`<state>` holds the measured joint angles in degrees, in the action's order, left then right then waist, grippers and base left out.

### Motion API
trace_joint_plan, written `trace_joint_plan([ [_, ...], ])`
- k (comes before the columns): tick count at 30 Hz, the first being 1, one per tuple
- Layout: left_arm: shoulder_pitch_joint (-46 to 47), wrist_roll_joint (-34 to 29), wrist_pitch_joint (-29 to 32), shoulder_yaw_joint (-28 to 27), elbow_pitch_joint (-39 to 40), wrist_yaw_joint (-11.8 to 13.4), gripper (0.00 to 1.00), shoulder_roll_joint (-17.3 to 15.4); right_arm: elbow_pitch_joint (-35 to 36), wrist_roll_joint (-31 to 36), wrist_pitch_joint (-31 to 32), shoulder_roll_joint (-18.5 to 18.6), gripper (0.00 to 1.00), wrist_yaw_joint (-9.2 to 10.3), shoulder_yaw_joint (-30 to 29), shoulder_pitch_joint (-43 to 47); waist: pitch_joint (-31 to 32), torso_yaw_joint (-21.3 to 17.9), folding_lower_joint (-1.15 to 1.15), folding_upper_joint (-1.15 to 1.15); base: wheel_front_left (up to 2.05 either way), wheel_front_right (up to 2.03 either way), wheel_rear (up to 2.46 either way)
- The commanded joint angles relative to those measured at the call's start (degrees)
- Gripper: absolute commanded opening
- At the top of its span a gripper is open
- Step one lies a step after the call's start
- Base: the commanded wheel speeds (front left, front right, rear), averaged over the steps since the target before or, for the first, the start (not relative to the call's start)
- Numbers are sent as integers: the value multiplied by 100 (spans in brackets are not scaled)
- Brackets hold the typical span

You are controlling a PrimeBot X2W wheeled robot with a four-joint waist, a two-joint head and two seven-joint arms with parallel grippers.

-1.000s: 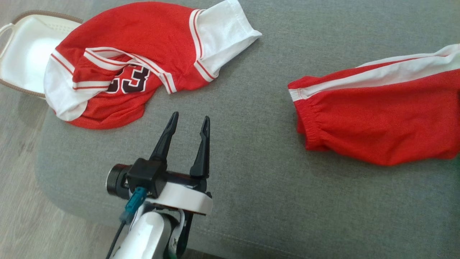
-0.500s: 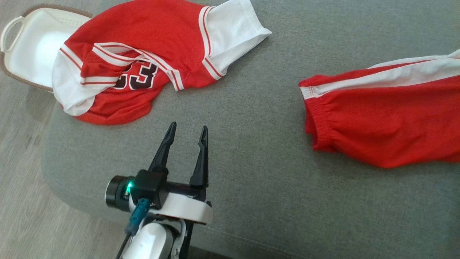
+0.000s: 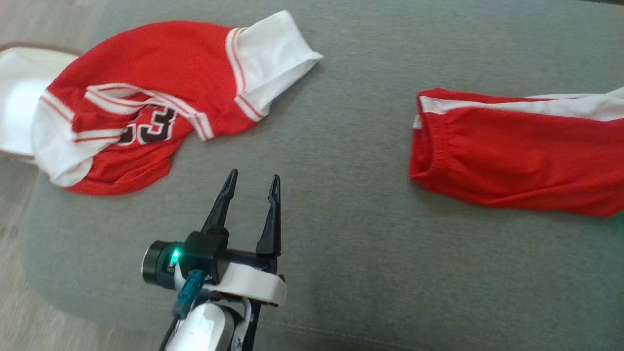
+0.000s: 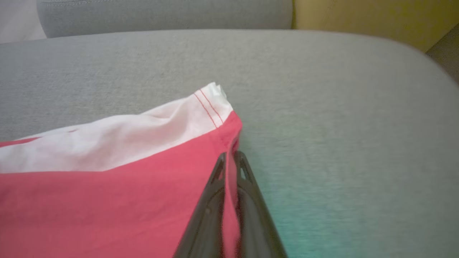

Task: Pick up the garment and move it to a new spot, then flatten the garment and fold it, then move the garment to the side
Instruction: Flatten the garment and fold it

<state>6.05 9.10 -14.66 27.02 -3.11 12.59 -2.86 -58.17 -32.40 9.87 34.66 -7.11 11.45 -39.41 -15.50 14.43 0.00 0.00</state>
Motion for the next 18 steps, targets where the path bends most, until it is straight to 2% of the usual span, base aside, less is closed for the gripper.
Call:
trace_joint_plan([
  [1,53,-43,-34,-201,179,26,100,-2,187,97,-127,386,0,-37,134,-82,72,-189,0,0,0,0,0],
  [8,96,-25,-34,-160,176,81,100,-2,316,396,-328,869,0,-37,286,-231,111,-369,0,0,0,0,0],
  [14,107,-39,-34,-185,104,84,100,-2,399,641,-495,824,0,-37,407,-373,173,-460,0,0,0,0,0],
  [18,93,-46,-34,-205,33,74,100,-2,637,762,-629,565,0,-37,453,-469,316,-526,0,0,0,0,0],
])
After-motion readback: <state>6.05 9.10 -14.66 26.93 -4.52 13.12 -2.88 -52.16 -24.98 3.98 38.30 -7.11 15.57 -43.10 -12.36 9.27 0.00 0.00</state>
